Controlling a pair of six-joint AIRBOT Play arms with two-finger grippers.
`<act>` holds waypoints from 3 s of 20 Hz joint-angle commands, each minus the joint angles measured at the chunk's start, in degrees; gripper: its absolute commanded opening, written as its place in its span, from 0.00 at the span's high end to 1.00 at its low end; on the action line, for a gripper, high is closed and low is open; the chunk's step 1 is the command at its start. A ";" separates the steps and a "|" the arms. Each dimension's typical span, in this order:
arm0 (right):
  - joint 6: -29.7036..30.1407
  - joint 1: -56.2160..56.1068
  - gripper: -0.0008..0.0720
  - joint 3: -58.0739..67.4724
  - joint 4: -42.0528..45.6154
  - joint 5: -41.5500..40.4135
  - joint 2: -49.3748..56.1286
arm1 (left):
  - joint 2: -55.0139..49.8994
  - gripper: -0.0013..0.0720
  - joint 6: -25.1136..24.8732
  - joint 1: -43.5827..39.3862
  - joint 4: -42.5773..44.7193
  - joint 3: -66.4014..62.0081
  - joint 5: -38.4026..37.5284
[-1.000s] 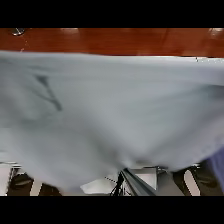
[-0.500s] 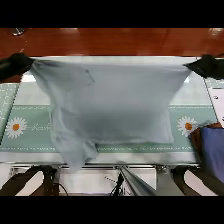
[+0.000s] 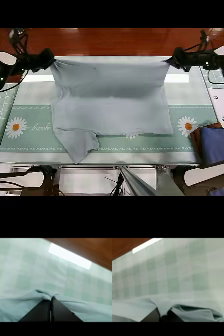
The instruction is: Fold the shirts.
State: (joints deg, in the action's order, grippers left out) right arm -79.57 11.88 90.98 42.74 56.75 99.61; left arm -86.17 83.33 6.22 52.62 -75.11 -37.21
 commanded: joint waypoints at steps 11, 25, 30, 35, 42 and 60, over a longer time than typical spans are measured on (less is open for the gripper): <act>1.66 1.03 0.96 -2.86 13.31 20.81 2.12 | -0.59 0.96 -3.13 5.46 6.93 6.03 -30.91; -1.75 12.39 0.14 -21.90 22.45 20.15 -24.68 | 17.88 0.02 -1.55 18.58 19.06 27.76 -45.77; 3.23 10.36 0.14 -47.04 10.69 10.21 -43.06 | 24.63 0.02 -4.20 21.90 11.56 45.75 -40.46; 3.74 7.52 0.14 -57.64 4.09 8.41 -49.03 | 25.14 0.02 -8.35 19.63 -5.53 54.23 -31.12; 2.19 17.46 0.14 -55.47 16.72 14.05 -49.00 | 25.14 0.53 -11.98 11.28 -5.92 56.39 -28.89; -0.90 11.47 0.14 -64.57 7.80 3.56 -37.05 | 25.20 0.96 -15.17 9.51 -9.16 55.87 -27.87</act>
State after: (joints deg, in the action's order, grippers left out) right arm -82.59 23.97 26.28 57.49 65.12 58.72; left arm -61.01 68.27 16.05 43.64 -19.29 -65.65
